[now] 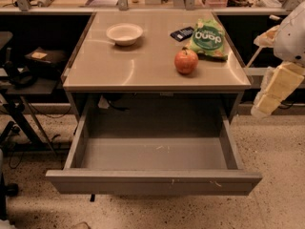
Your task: Place apple into top drawer
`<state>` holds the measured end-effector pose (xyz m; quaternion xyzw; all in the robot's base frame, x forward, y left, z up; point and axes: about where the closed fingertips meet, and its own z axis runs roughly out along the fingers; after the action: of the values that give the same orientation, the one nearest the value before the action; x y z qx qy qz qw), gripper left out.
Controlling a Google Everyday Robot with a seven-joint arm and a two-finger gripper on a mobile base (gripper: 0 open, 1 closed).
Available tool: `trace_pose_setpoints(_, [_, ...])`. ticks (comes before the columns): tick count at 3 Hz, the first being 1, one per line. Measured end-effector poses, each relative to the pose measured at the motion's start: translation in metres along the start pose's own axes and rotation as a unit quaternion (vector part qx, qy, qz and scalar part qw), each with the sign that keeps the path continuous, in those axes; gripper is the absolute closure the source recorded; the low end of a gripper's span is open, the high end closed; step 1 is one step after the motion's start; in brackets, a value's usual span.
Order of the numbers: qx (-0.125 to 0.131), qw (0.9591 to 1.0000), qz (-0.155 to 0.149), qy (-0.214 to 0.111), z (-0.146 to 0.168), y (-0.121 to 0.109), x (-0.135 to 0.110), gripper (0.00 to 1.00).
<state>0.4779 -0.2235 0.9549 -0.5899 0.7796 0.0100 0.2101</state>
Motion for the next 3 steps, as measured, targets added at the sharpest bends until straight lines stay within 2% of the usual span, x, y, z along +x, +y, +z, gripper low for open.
trace_pose_setpoints(1, [-0.002, 1.0, 0.001, -0.004, 0.003, -0.001, -0.001, 0.0])
trace_pose_setpoints(2, [-0.009, 0.9984, 0.006, -0.055, 0.006, -0.023, -0.004, 0.0])
trace_pose_setpoints(3, [-0.016, 0.9893, 0.037, -0.14, 0.027, -0.079, -0.013, 0.0])
